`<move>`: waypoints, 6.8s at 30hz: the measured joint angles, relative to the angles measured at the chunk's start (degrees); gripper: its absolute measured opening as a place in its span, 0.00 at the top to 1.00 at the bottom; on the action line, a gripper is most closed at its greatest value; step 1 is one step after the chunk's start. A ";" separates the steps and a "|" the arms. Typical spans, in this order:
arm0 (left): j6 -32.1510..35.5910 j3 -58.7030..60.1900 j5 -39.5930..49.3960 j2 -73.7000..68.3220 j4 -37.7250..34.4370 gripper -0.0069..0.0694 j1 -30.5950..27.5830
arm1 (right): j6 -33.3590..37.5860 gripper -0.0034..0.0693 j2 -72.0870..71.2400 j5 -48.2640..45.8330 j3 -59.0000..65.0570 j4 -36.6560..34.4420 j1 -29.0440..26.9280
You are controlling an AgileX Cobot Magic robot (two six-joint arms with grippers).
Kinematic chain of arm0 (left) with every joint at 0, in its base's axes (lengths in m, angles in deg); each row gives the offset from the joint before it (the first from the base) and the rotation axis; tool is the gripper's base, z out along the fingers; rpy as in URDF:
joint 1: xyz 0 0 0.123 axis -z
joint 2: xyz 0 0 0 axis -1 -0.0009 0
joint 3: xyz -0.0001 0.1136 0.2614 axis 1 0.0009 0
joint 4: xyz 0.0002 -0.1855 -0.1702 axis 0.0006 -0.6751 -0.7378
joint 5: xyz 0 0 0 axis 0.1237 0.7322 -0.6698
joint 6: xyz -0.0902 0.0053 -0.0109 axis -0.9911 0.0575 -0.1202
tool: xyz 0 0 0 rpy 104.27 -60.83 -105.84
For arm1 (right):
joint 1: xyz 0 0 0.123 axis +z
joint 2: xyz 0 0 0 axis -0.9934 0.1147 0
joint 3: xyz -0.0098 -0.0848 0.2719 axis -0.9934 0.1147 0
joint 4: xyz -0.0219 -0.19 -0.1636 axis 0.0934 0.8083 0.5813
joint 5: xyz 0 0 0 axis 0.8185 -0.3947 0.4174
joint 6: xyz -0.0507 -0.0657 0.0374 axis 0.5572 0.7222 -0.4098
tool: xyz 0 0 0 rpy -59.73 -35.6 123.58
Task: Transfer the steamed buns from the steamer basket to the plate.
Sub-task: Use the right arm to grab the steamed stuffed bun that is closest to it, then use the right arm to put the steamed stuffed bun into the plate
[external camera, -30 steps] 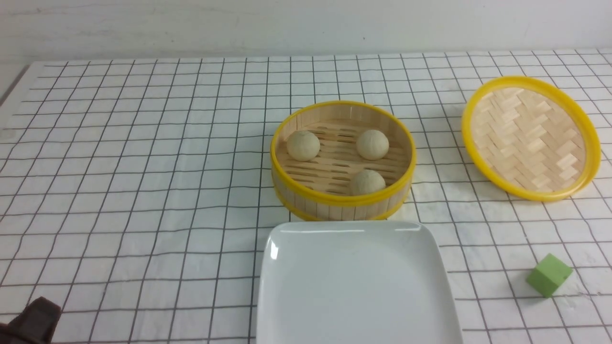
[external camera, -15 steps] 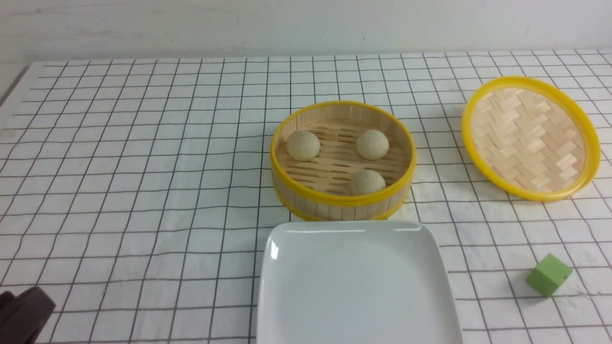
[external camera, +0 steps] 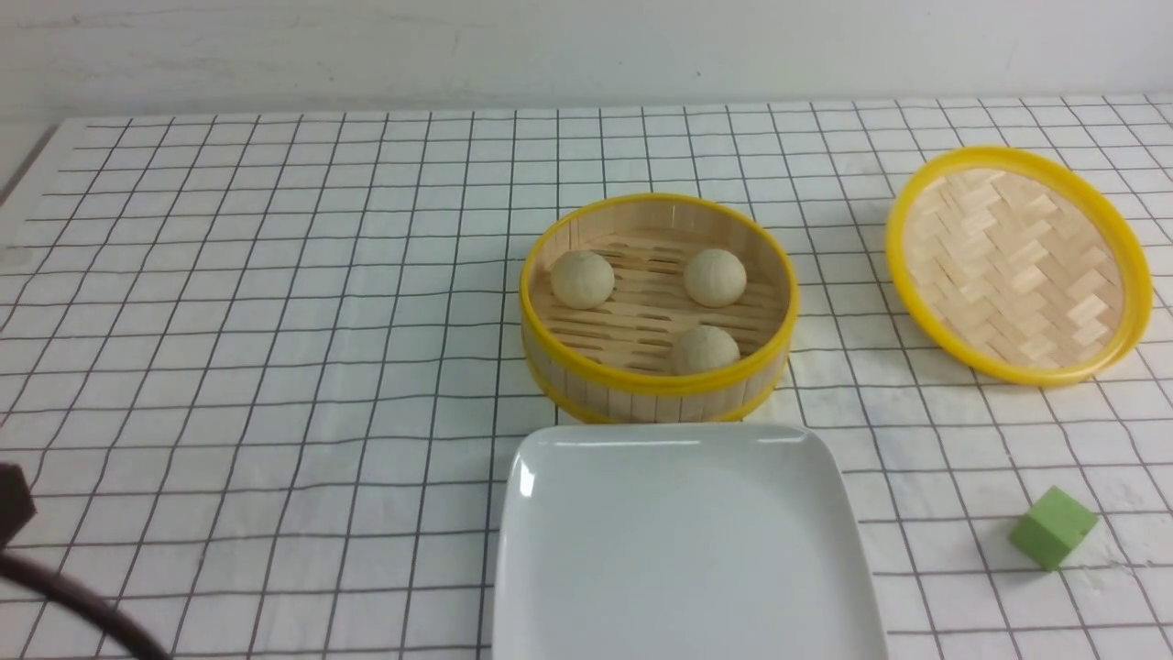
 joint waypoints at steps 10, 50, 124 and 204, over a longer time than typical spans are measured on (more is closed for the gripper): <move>7.48 -6.80 1.08 -13.15 0.13 0.47 0.00 | 3.72 0.27 11.55 -2.64 -5.00 -4.30 0.00; 9.71 -7.12 -7.74 -20.51 -2.73 0.47 0.00 | 8.52 0.36 75.98 -19.50 -55.46 5.77 12.14; 9.51 -7.12 -5.76 -20.51 -3.28 0.47 0.00 | -6.89 0.93 112.37 -6.40 -84.57 32.24 25.20; 9.51 -7.12 -7.13 -22.34 -2.19 0.47 0.00 | -19.12 0.89 91.19 -19.03 -49.13 28.54 30.80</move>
